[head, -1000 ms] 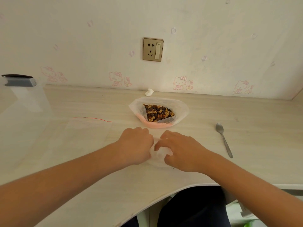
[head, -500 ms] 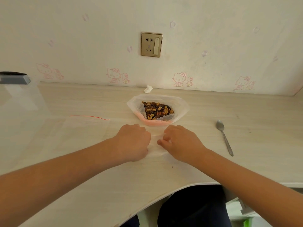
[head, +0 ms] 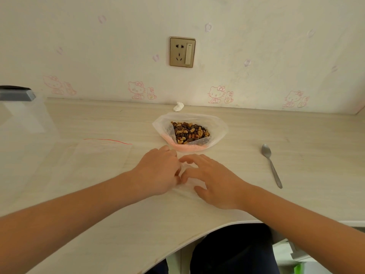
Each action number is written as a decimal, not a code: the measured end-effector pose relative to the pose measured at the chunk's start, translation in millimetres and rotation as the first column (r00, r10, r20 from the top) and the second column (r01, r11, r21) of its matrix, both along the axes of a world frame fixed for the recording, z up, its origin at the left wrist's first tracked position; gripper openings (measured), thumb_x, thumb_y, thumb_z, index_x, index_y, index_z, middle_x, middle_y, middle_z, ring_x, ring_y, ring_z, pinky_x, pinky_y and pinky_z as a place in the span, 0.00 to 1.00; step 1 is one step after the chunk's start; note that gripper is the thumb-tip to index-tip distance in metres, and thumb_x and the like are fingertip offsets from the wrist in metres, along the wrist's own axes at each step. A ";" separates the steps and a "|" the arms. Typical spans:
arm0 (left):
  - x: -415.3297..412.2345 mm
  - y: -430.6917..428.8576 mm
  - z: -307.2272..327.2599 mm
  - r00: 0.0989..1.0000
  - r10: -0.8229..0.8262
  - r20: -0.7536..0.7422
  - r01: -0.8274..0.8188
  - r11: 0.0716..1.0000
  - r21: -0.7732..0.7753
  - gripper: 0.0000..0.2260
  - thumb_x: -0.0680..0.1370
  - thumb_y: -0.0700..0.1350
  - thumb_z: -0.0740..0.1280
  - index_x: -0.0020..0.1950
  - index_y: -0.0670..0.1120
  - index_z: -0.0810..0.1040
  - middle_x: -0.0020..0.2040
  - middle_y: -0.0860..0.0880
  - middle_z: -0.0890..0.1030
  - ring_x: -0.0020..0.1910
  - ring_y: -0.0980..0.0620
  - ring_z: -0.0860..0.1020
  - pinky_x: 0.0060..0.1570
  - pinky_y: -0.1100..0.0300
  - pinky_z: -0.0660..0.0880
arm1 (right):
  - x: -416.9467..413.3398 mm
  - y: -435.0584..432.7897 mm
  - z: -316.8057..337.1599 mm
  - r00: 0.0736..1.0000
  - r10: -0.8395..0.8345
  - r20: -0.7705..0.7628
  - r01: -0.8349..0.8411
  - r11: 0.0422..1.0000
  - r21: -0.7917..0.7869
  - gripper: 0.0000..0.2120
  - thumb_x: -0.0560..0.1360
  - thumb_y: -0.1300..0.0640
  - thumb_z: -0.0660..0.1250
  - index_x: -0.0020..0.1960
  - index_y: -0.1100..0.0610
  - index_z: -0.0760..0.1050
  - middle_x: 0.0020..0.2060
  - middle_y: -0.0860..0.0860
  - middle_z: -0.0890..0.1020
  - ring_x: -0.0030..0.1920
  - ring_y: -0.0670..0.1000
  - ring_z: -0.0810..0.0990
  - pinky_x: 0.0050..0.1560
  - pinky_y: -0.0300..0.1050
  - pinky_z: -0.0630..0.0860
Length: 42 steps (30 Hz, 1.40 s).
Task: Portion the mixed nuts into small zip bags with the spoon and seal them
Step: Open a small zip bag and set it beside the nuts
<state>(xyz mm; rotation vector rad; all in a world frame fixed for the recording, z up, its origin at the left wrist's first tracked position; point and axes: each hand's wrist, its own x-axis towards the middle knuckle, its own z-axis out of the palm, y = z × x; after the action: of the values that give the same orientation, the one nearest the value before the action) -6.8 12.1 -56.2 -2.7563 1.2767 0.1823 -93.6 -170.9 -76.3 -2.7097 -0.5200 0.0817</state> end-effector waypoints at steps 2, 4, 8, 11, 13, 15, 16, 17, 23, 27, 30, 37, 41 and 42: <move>-0.4 -1.9 -0.8 1.000 0.015 -0.007 -0.016 1.000 -0.012 0.14 0.83 0.58 0.63 0.54 0.54 0.86 0.60 0.51 0.78 0.60 0.49 0.71 0.52 0.54 0.68 | -0.5 2.7 -1.6 1.000 -0.002 -0.001 0.002 1.000 0.007 0.16 0.76 0.64 0.68 0.57 0.45 0.81 0.76 0.45 0.66 0.75 0.48 0.63 0.73 0.46 0.61; 0.5 -2.7 -1.1 1.000 0.003 -0.002 -0.003 1.000 0.004 0.15 0.83 0.59 0.63 0.55 0.53 0.86 0.60 0.51 0.77 0.61 0.48 0.71 0.51 0.54 0.66 | 0.6 1.6 -1.0 0.999 -0.054 0.001 0.054 0.998 -0.037 0.14 0.78 0.61 0.67 0.57 0.44 0.82 0.76 0.44 0.67 0.76 0.48 0.63 0.74 0.49 0.62; -0.2 -0.2 0.8 0.999 -0.034 -0.007 0.034 0.999 0.006 0.12 0.81 0.60 0.65 0.54 0.55 0.83 0.61 0.52 0.76 0.61 0.49 0.70 0.52 0.54 0.67 | 4.6 -3.2 8.5 0.974 -0.223 -0.029 0.214 0.959 -0.187 0.09 0.78 0.47 0.67 0.58 0.41 0.77 0.71 0.44 0.71 0.69 0.50 0.68 0.68 0.52 0.69; -4.5 3.2 -0.6 0.998 -0.060 -0.012 0.059 0.998 -0.006 0.10 0.81 0.59 0.65 0.56 0.57 0.80 0.64 0.53 0.74 0.63 0.50 0.70 0.58 0.53 0.70 | 5.0 -1.5 12.5 0.961 -0.264 -0.082 0.239 0.943 -0.231 0.12 0.76 0.44 0.68 0.59 0.41 0.75 0.66 0.43 0.73 0.64 0.51 0.70 0.63 0.52 0.71; -7.1 7.8 -0.9 0.997 -0.040 -0.069 0.040 0.999 -0.004 0.10 0.79 0.60 0.65 0.57 0.58 0.78 0.64 0.54 0.73 0.62 0.50 0.71 0.56 0.53 0.71 | 3.4 1.7 13.1 0.960 -0.263 -0.099 0.234 0.943 -0.238 0.13 0.75 0.43 0.68 0.58 0.41 0.74 0.64 0.44 0.72 0.63 0.51 0.69 0.62 0.52 0.72; -9.8 9.7 -1.3 0.993 -0.028 -0.113 0.031 0.999 0.017 0.12 0.77 0.63 0.66 0.56 0.60 0.78 0.63 0.54 0.73 0.59 0.51 0.71 0.52 0.53 0.71 | 1.9 4.4 13.1 0.961 -0.253 -0.108 0.223 0.946 -0.235 0.13 0.74 0.43 0.69 0.56 0.42 0.74 0.63 0.44 0.72 0.62 0.51 0.70 0.60 0.52 0.72; -10.8 9.7 -2.4 0.993 -0.032 -0.118 0.034 0.999 0.017 0.12 0.76 0.64 0.66 0.56 0.60 0.78 0.63 0.55 0.73 0.58 0.51 0.71 0.51 0.53 0.71 | 1.2 5.4 12.9 0.963 -0.248 -0.107 0.218 0.947 -0.235 0.13 0.73 0.43 0.70 0.56 0.42 0.74 0.63 0.44 0.72 0.61 0.51 0.70 0.59 0.52 0.72; -11.3 9.7 -4.6 0.991 -0.034 -0.126 0.033 0.999 -0.011 0.12 0.76 0.63 0.67 0.55 0.60 0.78 0.63 0.55 0.73 0.58 0.51 0.72 0.52 0.53 0.72 | 0.5 5.9 12.6 0.964 -0.246 -0.105 0.217 0.948 -0.233 0.13 0.73 0.42 0.70 0.55 0.43 0.74 0.63 0.44 0.72 0.61 0.51 0.70 0.59 0.52 0.72; -3.9 24.9 -18.2 0.954 0.042 -0.298 -0.128 0.953 -0.275 0.08 0.75 0.59 0.71 0.50 0.60 0.76 0.67 0.60 0.71 0.66 0.54 0.68 0.64 0.53 0.69 | -5.1 3.8 5.9 0.965 -0.251 -0.077 0.232 0.953 -0.196 0.13 0.74 0.41 0.67 0.57 0.42 0.74 0.68 0.44 0.71 0.66 0.51 0.69 0.64 0.52 0.70; -6.4 26.1 -23.4 0.964 0.081 -0.254 -0.151 0.951 -0.269 0.10 0.75 0.61 0.70 0.51 0.60 0.75 0.68 0.58 0.70 0.68 0.53 0.67 0.66 0.51 0.68 | -3.3 4.0 3.5 0.960 -0.273 -0.064 0.258 0.950 -0.173 0.13 0.73 0.40 0.68 0.56 0.41 0.76 0.69 0.43 0.71 0.67 0.50 0.69 0.64 0.52 0.69; -8.4 25.2 -21.0 0.941 0.093 -0.324 -0.197 0.932 -0.304 0.09 0.75 0.59 0.72 0.52 0.60 0.79 0.71 0.57 0.72 0.70 0.52 0.68 0.68 0.51 0.68 | -1.7 2.2 2.7 0.952 -0.296 -0.083 0.284 0.950 -0.132 0.12 0.73 0.41 0.70 0.55 0.40 0.77 0.69 0.41 0.72 0.66 0.49 0.70 0.65 0.52 0.68; -6.5 28.6 -9.2 0.851 0.073 -0.520 -0.393 0.745 -0.539 0.04 0.74 0.57 0.74 0.45 0.58 0.85 0.56 0.62 0.83 0.58 0.61 0.78 0.58 0.56 0.73 | -10.0 -14.8 11.1 0.919 -0.350 -0.180 0.394 0.831 0.393 0.10 0.70 0.44 0.74 0.51 0.39 0.80 0.61 0.33 0.77 0.62 0.35 0.73 0.59 0.38 0.68; -3.8 32.3 -5.4 0.808 0.055 -0.586 -0.509 0.566 -0.649 0.15 0.71 0.64 0.68 0.44 0.55 0.85 0.45 0.61 0.86 0.45 0.60 0.83 0.48 0.56 0.76 | -30.9 -40.7 10.2 0.827 -0.561 0.019 0.450 0.683 0.575 0.08 0.70 0.43 0.68 0.47 0.44 0.80 0.49 0.39 0.83 0.52 0.42 0.81 0.53 0.43 0.76; 0.3 33.9 -6.9 0.812 0.073 -0.578 -0.522 0.531 -0.667 0.17 0.70 0.65 0.67 0.43 0.52 0.84 0.40 0.59 0.85 0.40 0.59 0.82 0.43 0.57 0.75 | -37.5 -52.6 7.9 0.777 -0.624 0.081 0.476 0.666 0.574 0.06 0.71 0.45 0.68 0.46 0.44 0.80 0.46 0.40 0.83 0.49 0.43 0.81 0.49 0.42 0.76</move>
<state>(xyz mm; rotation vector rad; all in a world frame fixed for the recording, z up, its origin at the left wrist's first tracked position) -6.5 45.9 -63.2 -3.9746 1.0891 0.4540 -131.1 -223.5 -68.4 -2.2061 0.2337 -0.5358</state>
